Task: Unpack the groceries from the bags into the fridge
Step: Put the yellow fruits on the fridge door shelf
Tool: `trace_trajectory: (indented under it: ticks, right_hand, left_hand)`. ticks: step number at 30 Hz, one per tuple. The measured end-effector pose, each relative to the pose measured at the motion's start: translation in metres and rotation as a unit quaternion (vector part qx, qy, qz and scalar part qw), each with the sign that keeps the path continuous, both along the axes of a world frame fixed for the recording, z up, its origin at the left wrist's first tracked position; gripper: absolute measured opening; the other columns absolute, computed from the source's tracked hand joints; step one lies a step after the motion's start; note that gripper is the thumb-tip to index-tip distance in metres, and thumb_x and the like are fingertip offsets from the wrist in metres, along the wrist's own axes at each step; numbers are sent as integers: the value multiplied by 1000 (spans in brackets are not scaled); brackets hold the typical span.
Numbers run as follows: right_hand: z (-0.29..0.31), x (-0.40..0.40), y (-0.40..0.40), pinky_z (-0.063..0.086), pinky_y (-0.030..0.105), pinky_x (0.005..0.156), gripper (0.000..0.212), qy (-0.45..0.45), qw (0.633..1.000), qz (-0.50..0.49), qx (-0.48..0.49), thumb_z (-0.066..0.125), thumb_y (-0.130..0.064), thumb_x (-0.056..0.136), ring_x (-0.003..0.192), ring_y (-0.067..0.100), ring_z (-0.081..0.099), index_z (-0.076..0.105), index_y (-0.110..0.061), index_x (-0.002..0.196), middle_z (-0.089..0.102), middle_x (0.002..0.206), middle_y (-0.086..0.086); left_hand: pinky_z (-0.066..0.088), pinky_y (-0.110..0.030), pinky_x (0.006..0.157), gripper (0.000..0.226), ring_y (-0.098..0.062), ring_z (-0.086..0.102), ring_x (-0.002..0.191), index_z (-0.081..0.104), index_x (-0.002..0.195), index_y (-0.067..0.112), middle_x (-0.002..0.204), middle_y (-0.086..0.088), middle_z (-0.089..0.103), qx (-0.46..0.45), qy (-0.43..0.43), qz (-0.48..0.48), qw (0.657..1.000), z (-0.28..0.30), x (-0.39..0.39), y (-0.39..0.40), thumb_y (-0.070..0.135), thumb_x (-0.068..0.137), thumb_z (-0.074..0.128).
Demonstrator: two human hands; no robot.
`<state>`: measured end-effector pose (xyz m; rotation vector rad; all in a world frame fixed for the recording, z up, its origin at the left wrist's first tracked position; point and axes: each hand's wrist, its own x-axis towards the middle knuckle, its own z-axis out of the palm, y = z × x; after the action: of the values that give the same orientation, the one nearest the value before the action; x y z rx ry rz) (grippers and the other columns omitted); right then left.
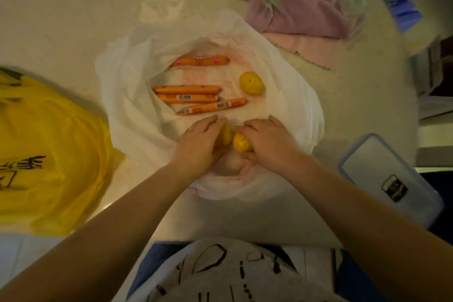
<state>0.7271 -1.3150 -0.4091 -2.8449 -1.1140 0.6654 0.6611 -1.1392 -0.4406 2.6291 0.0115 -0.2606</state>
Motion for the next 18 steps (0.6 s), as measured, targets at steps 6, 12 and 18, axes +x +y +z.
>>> trace_trajectory:
  ticks: [6,12,18]
  right_hand:
    - [-8,3,-5,12,40,112,60,-1,1000,0,21,60,-41,83,127,19,38,37,-32,137,45,135,-6]
    - [-7,5,-15,19,38,110,61,18,995,-43,91,65,-41,80,125,17,41,41,-32,136,48,135,-7]
    - [17,8,18,35,45,103,64,45,967,-67,242,68,-45,73,121,20,50,49,-29,132,55,131,-3]
  left_hand:
    - [42,-45,98,64,-31,45,124,36,142,22,145,-5,37,-4,2,36,999,-4,5,-7,28,84,63]
    - [43,-40,97,61,-27,46,122,42,137,21,140,-5,42,-76,-11,97,992,6,4,-4,16,81,65]
    - [38,-27,97,65,-18,46,119,42,137,21,133,-4,48,-143,-110,219,959,51,-21,29,29,80,72]
